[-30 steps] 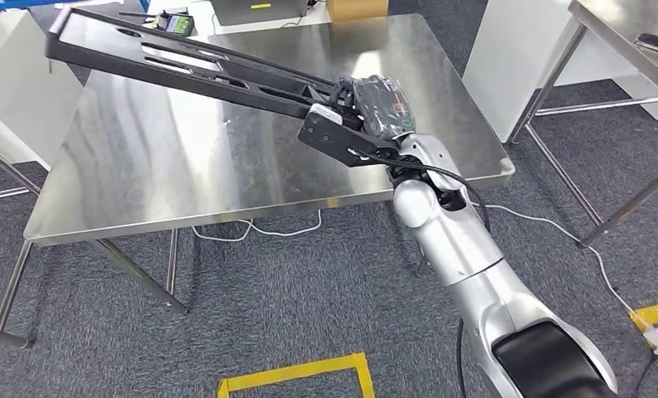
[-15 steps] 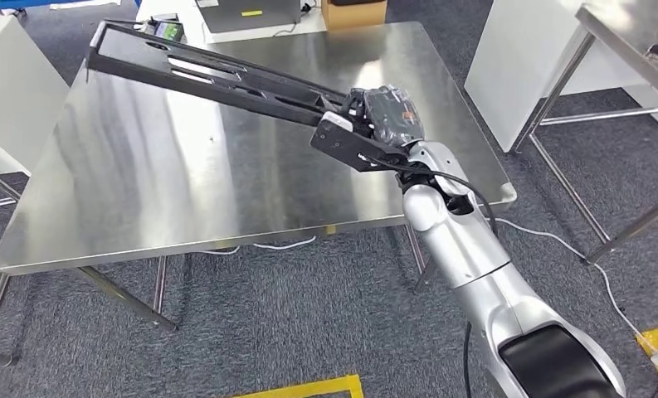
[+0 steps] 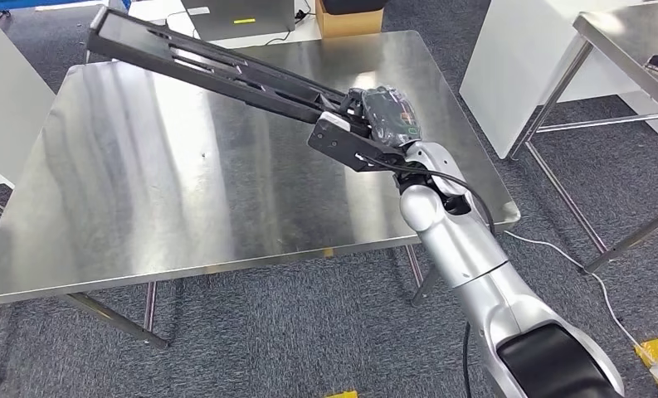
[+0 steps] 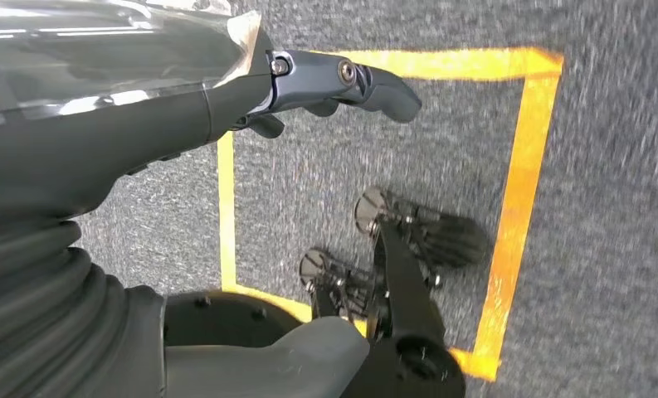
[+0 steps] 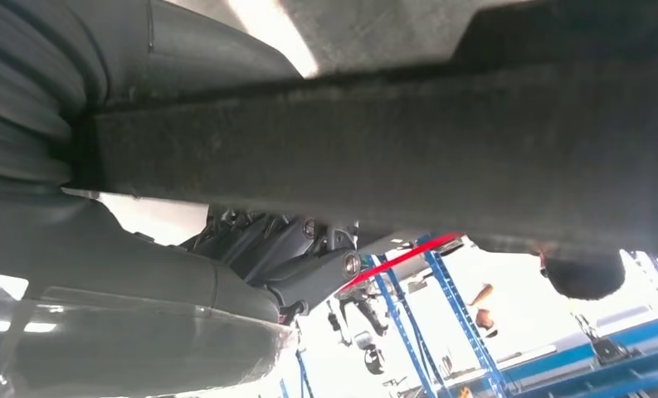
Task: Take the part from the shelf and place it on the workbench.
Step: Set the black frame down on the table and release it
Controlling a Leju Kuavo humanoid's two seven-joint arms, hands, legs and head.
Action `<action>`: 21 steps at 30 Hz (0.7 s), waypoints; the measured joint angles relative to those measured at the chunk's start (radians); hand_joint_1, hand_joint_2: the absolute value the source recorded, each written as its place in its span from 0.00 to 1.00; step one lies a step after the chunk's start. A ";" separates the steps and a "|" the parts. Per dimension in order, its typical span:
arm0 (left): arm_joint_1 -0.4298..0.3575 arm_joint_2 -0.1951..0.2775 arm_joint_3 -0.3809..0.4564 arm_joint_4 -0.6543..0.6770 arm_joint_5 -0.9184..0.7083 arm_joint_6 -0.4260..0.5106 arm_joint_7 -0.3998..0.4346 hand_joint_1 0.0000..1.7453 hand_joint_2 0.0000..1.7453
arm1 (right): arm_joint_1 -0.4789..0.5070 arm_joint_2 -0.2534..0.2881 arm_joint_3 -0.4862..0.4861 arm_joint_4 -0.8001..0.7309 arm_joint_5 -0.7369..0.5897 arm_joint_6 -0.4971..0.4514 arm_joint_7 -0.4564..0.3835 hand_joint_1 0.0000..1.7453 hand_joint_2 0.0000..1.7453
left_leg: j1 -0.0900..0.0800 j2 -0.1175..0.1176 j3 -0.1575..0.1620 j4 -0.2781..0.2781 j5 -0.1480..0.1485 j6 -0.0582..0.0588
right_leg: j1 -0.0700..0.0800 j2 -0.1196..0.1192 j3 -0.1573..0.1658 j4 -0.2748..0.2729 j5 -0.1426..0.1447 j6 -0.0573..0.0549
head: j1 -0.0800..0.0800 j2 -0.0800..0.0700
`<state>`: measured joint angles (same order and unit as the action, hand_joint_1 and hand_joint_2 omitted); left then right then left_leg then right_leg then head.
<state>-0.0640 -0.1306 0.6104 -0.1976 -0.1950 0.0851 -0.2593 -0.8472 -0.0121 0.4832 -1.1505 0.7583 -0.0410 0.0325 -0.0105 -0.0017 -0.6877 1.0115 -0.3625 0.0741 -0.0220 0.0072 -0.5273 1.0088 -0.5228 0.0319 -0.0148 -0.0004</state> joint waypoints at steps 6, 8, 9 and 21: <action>-0.006 -0.001 0.000 0.000 -0.013 0.001 -0.007 0.00 1.00 | 0.005 -0.013 0.002 0.001 0.047 -0.015 0.024 1.00 1.00 | 0.000 -0.007 0.047 -0.042 -0.006 0.004 | 0.007 -0.003 -0.153 0.263 -0.089 -0.009 | 0.006 0.000; -0.005 -0.001 0.000 0.000 -0.013 0.002 -0.009 0.00 1.00 | 0.012 -0.018 0.002 0.004 0.054 -0.015 0.027 1.00 1.00 | -0.002 -0.014 0.052 -0.037 -0.015 0.002 | 0.008 -0.003 -0.175 0.253 -0.055 0.007 | 0.006 0.000; -0.004 -0.002 0.000 0.000 -0.013 0.002 -0.011 0.00 1.00 | 0.012 -0.019 0.002 0.006 0.060 -0.015 0.027 1.00 1.00 | -0.003 -0.016 0.054 -0.031 -0.021 -0.001 | 0.008 -0.003 -0.157 0.191 -0.015 0.016 | 0.006 0.000; 0.000 -0.002 0.002 -0.001 -0.049 -0.024 -0.134 0.00 1.00 | 0.015 -0.027 0.010 0.179 0.534 -0.129 0.082 1.00 1.00 | 0.019 -0.006 -0.074 0.264 -0.177 -0.068 | -0.008 -0.006 -0.071 0.002 0.080 -0.022 | -0.005 0.000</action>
<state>-0.0639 -0.1328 0.6128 -0.1984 -0.2440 0.0612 -0.3934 -0.8321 -0.0395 0.4932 -0.9720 1.2927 -0.1701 0.1147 0.0086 -0.0078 -0.7622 1.2752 -0.5393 0.0062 -0.0302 0.0016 -0.5985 1.0111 -0.4431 0.0095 -0.0199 -0.0004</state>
